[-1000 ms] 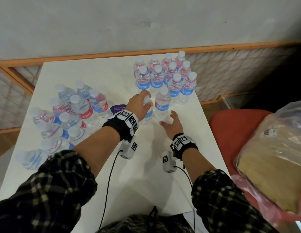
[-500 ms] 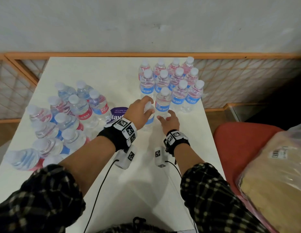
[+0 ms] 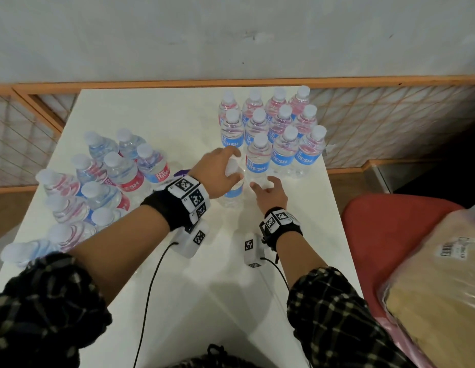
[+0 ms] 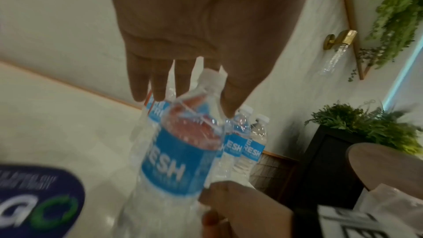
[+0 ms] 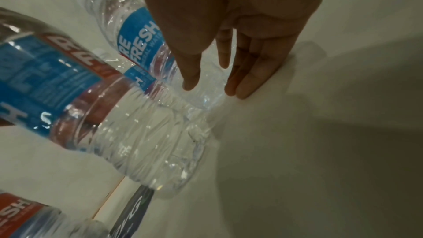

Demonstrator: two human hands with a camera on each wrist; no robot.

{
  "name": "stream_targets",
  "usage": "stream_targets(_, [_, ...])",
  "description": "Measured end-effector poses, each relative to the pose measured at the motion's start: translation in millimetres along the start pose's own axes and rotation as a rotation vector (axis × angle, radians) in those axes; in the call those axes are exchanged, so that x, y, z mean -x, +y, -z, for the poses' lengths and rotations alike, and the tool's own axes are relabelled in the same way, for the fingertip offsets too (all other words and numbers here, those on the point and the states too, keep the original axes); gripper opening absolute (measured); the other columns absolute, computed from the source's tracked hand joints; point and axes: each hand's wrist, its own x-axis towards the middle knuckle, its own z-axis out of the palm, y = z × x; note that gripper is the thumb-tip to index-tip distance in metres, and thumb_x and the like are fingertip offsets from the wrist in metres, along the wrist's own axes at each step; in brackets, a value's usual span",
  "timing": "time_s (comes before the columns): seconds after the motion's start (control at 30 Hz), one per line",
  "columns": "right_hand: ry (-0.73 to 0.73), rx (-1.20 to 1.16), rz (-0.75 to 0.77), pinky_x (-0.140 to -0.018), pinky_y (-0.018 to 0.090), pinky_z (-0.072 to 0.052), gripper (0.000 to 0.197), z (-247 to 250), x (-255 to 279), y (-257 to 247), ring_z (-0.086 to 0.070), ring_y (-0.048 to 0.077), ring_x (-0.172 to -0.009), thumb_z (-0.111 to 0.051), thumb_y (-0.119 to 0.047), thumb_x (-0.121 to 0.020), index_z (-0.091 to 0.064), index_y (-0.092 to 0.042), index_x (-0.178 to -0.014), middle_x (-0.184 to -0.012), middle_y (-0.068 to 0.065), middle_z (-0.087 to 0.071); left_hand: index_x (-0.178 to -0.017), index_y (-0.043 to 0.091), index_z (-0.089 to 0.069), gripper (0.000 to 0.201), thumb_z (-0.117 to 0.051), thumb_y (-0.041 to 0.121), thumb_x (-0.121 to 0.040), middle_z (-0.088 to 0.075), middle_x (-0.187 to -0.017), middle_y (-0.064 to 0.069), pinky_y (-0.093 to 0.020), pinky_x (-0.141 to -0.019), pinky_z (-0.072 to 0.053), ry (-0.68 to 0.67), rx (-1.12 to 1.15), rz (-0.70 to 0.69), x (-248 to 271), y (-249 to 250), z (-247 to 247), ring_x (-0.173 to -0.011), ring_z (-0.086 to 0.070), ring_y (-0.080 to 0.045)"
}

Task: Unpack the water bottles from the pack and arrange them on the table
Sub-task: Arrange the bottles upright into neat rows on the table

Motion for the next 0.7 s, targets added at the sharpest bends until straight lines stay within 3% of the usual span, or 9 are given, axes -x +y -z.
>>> stream_targets(0.07, [-0.013,-0.004,0.017,-0.090,0.030,-0.046,0.061,1,2,5,-0.058,0.019,-0.096,-0.067,-0.042,-0.082,-0.042,-0.028,-0.135,-0.096,0.001,-0.059,-0.137,0.020,-0.038,0.060,-0.062,0.040,-0.085,-0.048,-0.137,-0.008,-0.036,-0.102,-0.040,-0.009,-0.068,-0.015,-12,5,10,-0.124,-0.048,-0.026])
stream_targets(0.2, [-0.029,-0.059,0.027,-0.098,0.039,-0.048,0.066,0,9,4,-0.059,0.020,-0.103,-0.068,-0.035,-0.083,-0.036,-0.029,-0.140,-0.112,0.004,-0.058,-0.142,0.022,-0.031,0.069,-0.060,0.049,-0.085,-0.052,-0.134,-0.008,-0.036,-0.098,-0.042,0.011,-0.097,0.000,-38,25,18,-0.122,-0.051,-0.027])
stream_targets(0.27, [0.044,-0.178,0.033,-0.093,0.042,-0.052,0.068,5,11,-4,-0.061,0.020,-0.099,-0.071,-0.029,-0.082,-0.035,-0.026,-0.140,-0.121,0.006,-0.054,-0.144,0.025,-0.028,0.070,-0.060,0.047,-0.086,-0.055,-0.131,-0.010,-0.036,-0.096,-0.044,-0.020,-0.144,-0.001,-49,34,18,-0.119,-0.053,-0.029])
stream_targets(0.33, [0.173,-0.281,0.138,-0.083,0.028,-0.055,0.060,20,14,-18,-0.062,0.016,-0.092,-0.069,-0.019,-0.084,-0.039,-0.020,-0.136,-0.121,0.006,-0.053,-0.143,0.025,-0.031,0.068,-0.061,0.044,-0.085,-0.057,-0.127,-0.011,-0.036,-0.095,-0.046,-0.061,-0.193,-0.013,-57,40,18,-0.116,-0.054,-0.030])
stream_targets(0.4, [0.294,-0.282,0.341,-0.074,0.014,-0.051,0.046,41,19,-38,-0.060,0.014,-0.091,-0.064,-0.010,-0.087,-0.046,-0.017,-0.129,-0.116,0.004,-0.053,-0.140,0.020,-0.039,0.061,-0.061,0.040,-0.087,-0.056,-0.129,-0.010,-0.034,-0.094,-0.043,-0.110,-0.263,-0.037,-63,47,19,-0.117,-0.053,-0.030])
stream_targets(0.47, [0.318,-0.225,0.522,-0.077,0.026,-0.055,0.038,61,17,-60,-0.060,0.020,-0.095,-0.059,-0.007,-0.088,-0.051,-0.018,-0.124,-0.116,0.001,-0.052,-0.134,0.015,-0.046,0.051,-0.059,0.034,-0.089,-0.055,-0.131,-0.011,-0.033,-0.091,-0.042,-0.124,-0.311,-0.064,-67,52,21,-0.118,-0.052,-0.031])
stream_targets(0.53, [0.264,-0.084,0.582,-0.082,0.037,-0.055,0.041,74,8,-80,-0.061,0.024,-0.099,-0.056,-0.007,-0.089,-0.051,-0.019,-0.128,-0.126,0.001,-0.052,-0.134,0.012,-0.048,0.047,-0.058,0.029,-0.091,-0.056,-0.130,-0.012,-0.032,-0.091,-0.041,-0.122,-0.307,-0.075,-69,54,23,-0.118,-0.052,-0.031])
stream_targets(0.63, [0.092,0.126,0.519,-0.093,0.045,-0.051,0.050,82,-5,-102,-0.059,0.031,-0.111,-0.056,-0.008,-0.090,-0.046,-0.017,-0.137,-0.135,0.008,-0.050,-0.133,0.006,-0.049,0.043,-0.055,0.021,-0.093,-0.055,-0.130,-0.015,-0.033,-0.096,-0.040,-0.109,-0.295,-0.069,-71,58,25,-0.119,-0.051,-0.031])
stream_targets(0.7, [0.011,0.128,0.456,-0.089,0.043,-0.054,0.049,82,-8,-109,-0.059,0.031,-0.111,-0.053,-0.002,-0.091,-0.047,-0.015,-0.137,-0.135,0.011,-0.051,-0.130,0.002,-0.051,0.040,-0.052,0.018,-0.094,-0.055,-0.128,-0.017,-0.035,-0.098,-0.041,-0.113,-0.302,-0.067,-72,61,27,-0.118,-0.052,-0.031])
